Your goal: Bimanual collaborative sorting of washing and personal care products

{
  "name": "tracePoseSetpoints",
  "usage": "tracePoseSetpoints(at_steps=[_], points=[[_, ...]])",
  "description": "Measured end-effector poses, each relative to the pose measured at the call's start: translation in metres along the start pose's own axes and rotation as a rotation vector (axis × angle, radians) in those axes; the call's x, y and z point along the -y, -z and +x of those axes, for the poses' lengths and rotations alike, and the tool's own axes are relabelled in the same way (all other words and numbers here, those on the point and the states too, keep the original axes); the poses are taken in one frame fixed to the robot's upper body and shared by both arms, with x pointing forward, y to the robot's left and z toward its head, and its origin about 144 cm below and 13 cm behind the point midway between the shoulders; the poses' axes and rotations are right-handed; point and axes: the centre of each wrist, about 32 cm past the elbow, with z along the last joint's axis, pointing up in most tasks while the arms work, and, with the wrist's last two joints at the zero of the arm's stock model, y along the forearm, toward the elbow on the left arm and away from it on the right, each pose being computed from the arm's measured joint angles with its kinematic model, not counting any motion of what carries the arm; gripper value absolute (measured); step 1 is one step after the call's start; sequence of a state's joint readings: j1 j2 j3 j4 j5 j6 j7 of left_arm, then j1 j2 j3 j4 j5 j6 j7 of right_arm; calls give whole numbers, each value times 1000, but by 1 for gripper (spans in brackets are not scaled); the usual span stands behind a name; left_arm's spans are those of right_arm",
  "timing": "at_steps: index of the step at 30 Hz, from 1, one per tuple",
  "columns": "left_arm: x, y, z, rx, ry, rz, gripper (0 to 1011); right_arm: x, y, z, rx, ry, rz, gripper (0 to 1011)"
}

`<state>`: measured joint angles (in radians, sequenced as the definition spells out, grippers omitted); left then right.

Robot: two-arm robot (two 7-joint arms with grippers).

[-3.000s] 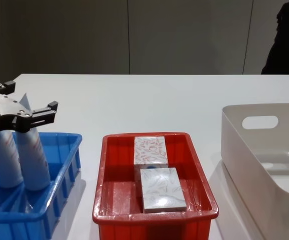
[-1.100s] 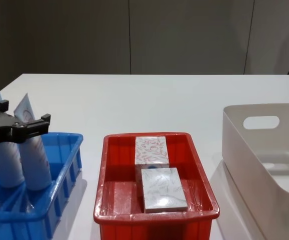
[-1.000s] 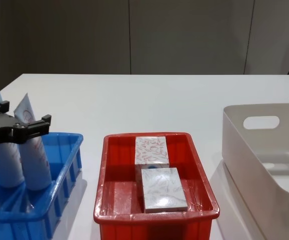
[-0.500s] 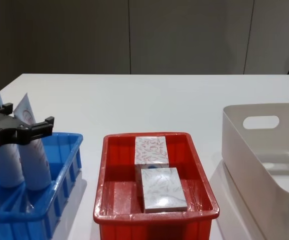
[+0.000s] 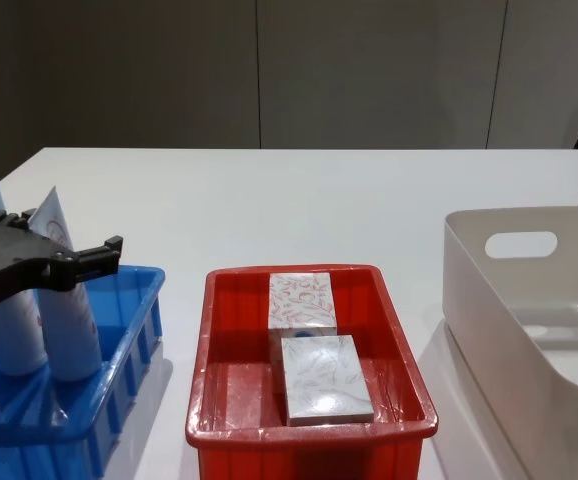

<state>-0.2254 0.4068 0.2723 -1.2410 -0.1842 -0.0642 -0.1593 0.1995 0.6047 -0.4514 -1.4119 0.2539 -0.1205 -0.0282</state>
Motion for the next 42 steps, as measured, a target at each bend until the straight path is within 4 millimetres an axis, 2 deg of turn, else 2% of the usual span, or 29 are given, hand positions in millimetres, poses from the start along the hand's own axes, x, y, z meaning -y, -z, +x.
tracePoseSetpoints(at_steps=[42], points=[[12, 9, 6, -25, -30, 53, 1002, 0, 0, 0, 0, 0, 0, 1001]])
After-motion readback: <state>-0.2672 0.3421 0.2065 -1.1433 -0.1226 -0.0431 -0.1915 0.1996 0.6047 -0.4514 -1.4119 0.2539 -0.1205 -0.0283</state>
